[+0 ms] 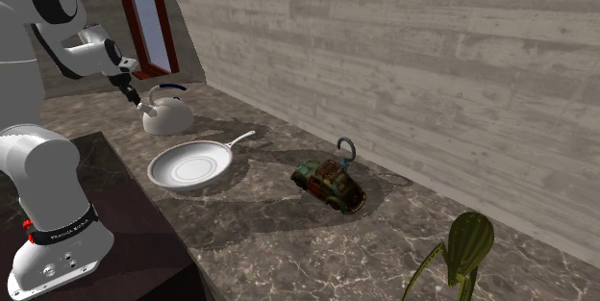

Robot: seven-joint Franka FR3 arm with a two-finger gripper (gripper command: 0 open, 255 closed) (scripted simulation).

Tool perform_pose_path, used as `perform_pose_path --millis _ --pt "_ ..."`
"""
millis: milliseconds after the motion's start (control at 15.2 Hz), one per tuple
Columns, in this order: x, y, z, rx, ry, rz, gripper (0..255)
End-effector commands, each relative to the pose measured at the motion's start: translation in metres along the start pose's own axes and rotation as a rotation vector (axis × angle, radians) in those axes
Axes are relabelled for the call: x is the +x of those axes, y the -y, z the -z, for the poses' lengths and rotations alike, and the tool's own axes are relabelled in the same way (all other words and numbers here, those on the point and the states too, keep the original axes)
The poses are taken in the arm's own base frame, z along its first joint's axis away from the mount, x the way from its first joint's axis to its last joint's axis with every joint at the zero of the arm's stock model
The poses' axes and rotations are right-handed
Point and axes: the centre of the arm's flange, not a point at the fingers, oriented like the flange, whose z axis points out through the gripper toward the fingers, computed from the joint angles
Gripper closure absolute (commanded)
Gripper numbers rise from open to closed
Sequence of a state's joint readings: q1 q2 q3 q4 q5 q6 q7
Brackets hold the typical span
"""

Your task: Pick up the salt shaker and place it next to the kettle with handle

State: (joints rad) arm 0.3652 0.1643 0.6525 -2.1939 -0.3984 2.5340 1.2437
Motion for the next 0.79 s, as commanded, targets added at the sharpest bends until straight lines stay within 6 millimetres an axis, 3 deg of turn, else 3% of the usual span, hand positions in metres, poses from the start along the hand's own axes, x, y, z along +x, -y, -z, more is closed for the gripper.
perform_pose_path --millis 0,198,462,726 --pt "0.0 0.0 0.0 0.0 0.0 0.0 0" --pt "0.0 0.0 0.0 0.0 0.0 0.0 0" --pt "0.0 0.0 0.05 0.0 0.0 0.0 0" --pt "0.0 0.0 0.05 0.0 0.0 0.0 0"
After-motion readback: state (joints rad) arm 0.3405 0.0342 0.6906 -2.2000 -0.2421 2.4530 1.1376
